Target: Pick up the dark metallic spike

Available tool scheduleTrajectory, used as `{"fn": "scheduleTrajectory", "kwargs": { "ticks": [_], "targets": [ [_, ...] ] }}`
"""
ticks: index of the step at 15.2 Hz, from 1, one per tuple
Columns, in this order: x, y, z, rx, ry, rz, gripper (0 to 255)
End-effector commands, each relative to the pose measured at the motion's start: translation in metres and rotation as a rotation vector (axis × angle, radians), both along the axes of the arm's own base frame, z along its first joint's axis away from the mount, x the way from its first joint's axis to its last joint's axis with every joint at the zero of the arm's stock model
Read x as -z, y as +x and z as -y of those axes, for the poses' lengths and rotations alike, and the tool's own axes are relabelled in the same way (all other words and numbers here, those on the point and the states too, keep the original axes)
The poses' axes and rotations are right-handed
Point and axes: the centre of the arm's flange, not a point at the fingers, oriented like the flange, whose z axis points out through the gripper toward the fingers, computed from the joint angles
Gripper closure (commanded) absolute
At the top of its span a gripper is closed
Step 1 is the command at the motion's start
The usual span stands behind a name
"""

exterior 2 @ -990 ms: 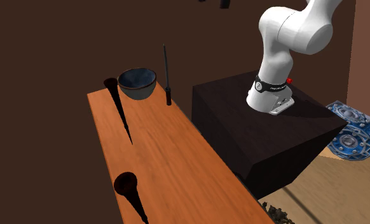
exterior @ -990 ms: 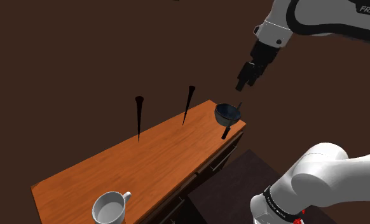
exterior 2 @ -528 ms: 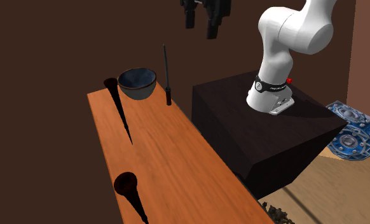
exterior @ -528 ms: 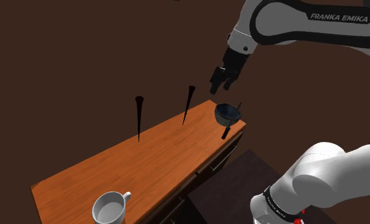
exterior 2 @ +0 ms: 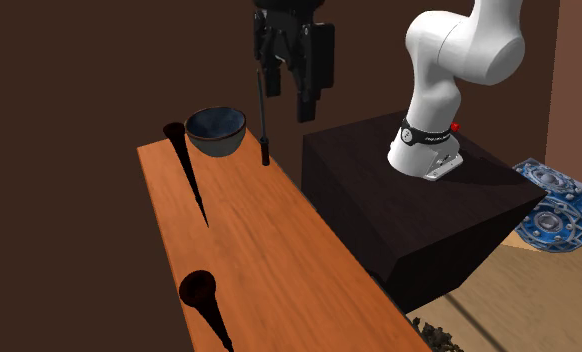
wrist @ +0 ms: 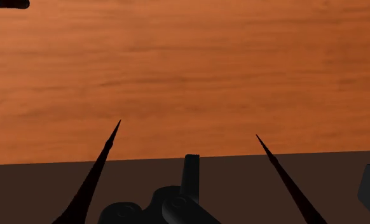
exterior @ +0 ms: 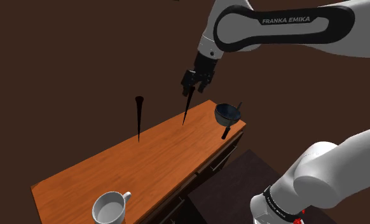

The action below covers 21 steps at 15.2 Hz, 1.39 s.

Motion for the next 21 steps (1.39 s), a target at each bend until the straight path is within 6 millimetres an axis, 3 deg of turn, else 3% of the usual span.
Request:
{"fn": "scheduleTrajectory", "kwargs": {
  "ticks": [1,16,21],
  "targets": [
    [0.01,0.017,-0.016,0.002,0.013,0.001,0],
    [0.074,0.149,-0.135,0.01,0.105,0.01,0],
    [0.096,0.151,-0.136,0.01,0.107,0.01,0]
  ]
}}
